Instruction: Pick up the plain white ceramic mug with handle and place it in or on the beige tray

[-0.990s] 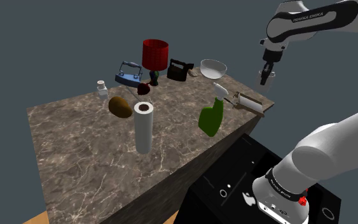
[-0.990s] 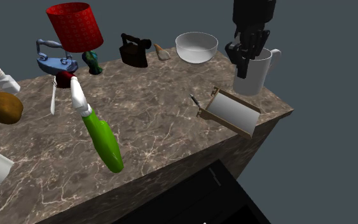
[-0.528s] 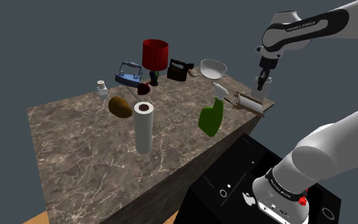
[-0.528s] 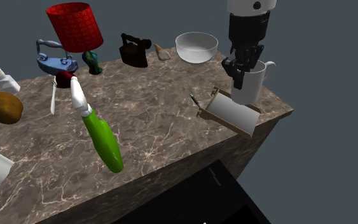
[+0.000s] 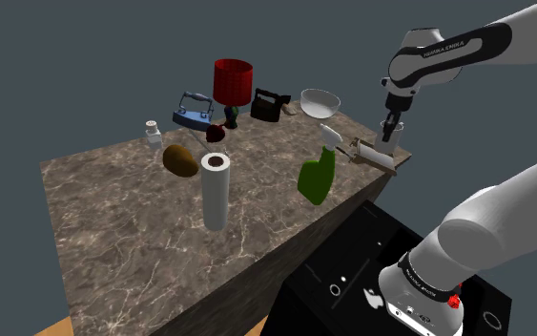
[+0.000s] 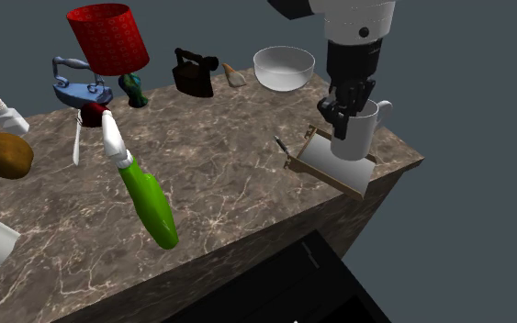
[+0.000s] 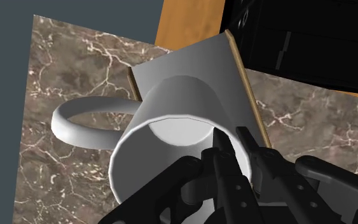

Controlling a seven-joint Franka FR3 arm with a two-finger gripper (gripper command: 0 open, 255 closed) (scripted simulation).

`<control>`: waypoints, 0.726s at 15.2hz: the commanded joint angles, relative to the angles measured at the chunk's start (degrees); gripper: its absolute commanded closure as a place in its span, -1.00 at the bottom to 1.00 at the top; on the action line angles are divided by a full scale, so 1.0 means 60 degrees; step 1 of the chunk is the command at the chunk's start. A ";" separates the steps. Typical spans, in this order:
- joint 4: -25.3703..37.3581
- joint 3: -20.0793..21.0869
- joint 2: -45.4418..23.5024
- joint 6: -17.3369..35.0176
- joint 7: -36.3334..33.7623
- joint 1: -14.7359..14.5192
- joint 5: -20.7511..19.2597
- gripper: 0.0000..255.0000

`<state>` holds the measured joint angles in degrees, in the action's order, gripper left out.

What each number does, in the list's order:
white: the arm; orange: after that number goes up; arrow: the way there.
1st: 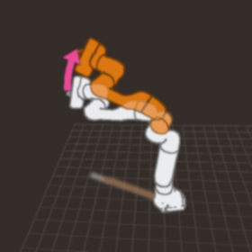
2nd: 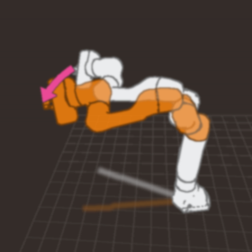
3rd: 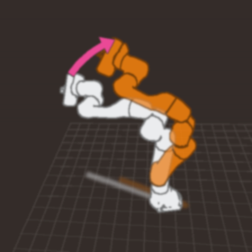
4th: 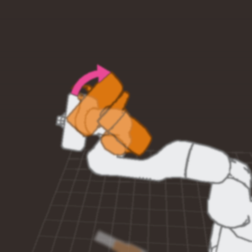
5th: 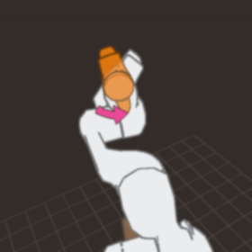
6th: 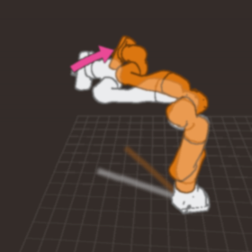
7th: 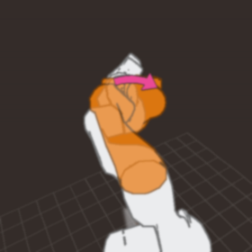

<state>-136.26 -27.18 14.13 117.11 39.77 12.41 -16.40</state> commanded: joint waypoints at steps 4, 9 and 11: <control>-0.0005 -0.0002 -0.0007 0.0014 0.0000 0.0000 0.0001 -1.00; -0.0005 -0.0002 -0.0007 0.0014 0.0000 0.0000 0.0001 -1.00; 0.0458 0.0130 0.0211 -0.0669 -0.0015 -0.0050 0.0044 -1.00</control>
<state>-134.60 -26.72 14.92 114.73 39.72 12.25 -16.25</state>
